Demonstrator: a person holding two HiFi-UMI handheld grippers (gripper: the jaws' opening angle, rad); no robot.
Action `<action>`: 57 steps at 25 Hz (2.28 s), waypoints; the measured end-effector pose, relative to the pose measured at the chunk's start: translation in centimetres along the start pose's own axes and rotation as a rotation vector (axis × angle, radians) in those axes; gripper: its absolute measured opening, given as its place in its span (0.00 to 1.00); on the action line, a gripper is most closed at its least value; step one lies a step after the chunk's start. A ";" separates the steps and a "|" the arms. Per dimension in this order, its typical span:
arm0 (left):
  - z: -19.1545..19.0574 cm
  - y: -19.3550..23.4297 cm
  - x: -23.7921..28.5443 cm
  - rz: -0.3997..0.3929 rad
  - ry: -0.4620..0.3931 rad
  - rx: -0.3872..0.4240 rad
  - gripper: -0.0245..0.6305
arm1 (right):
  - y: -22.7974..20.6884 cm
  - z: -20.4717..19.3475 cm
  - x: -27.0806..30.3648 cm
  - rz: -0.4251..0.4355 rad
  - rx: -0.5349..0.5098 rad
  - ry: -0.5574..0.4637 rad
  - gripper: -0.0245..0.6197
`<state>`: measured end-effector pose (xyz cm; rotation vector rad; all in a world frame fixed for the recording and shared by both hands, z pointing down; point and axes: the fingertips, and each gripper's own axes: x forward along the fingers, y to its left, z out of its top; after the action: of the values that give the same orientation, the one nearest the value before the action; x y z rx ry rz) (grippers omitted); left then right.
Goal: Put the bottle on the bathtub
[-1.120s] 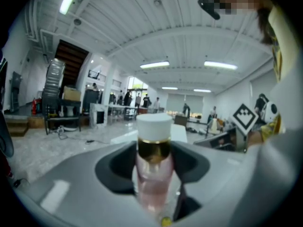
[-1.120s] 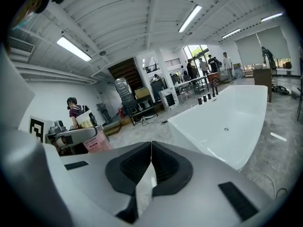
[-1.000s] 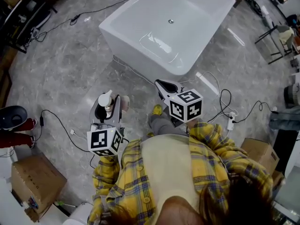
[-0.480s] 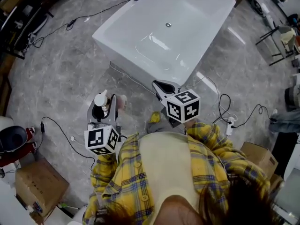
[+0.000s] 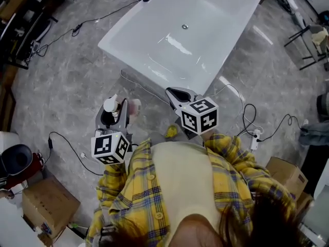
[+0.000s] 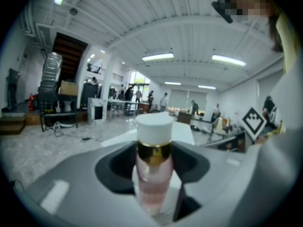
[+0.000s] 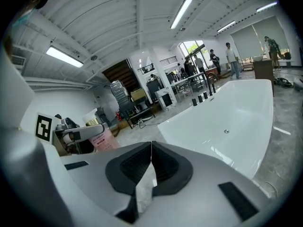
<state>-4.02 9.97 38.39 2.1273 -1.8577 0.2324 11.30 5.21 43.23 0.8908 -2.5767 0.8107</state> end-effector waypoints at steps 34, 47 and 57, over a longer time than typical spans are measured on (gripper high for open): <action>4.8 15.3 22.8 -0.166 0.051 0.091 0.37 | -5.2 9.6 18.2 -0.144 0.035 0.039 0.06; 6.4 20.6 32.2 -0.211 0.073 0.130 0.37 | -7.3 12.1 26.3 -0.180 0.045 0.076 0.06; 7.2 24.1 37.6 -0.185 0.068 0.132 0.37 | -7.8 12.5 30.9 -0.169 0.029 0.126 0.06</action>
<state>-22.85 -30.32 46.57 2.3313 -1.6373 0.3887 -8.46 -21.89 50.03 1.0162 -2.3513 0.8289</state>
